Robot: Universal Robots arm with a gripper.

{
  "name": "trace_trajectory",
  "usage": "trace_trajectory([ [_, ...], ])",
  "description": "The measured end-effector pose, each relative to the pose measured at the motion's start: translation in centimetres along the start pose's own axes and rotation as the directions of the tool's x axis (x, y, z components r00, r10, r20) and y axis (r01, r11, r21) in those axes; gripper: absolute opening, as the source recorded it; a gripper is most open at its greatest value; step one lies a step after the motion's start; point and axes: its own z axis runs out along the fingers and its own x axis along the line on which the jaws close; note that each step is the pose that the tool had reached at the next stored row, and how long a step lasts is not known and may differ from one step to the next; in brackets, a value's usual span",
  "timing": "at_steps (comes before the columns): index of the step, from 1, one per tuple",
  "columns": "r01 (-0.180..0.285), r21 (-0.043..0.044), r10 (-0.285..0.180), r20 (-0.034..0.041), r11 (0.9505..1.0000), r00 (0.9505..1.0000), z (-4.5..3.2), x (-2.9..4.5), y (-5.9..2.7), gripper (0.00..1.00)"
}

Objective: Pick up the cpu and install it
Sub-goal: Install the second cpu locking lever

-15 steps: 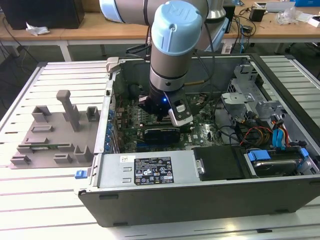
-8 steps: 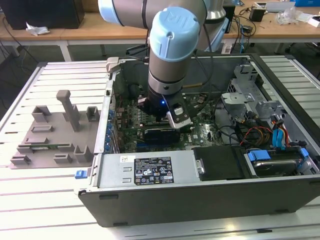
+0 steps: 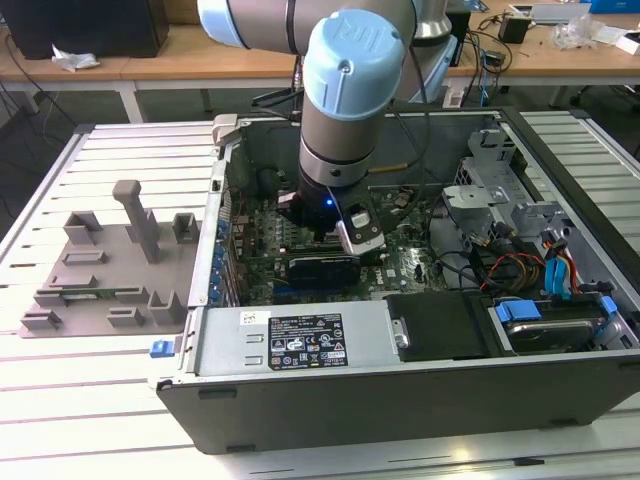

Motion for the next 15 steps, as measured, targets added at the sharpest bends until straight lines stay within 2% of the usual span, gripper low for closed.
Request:
trace_trajectory([
  [3,-0.004,0.0011,0.004,-0.0001,1.0,1.0,-0.12,-0.47,-0.06,0.11],
  [6,-0.006,0.001,0.006,0.0003,1.0,1.0,-0.29,-0.5,-0.01,0.11],
  [10,-0.008,0.0005,0.008,0.0011,1.0,1.0,-1.56,-0.54,0.4,0.11],
  [15,-0.011,0.0005,0.011,0.0018,0.9999,0.9999,-2.77,-0.57,0.78,0.11],
])
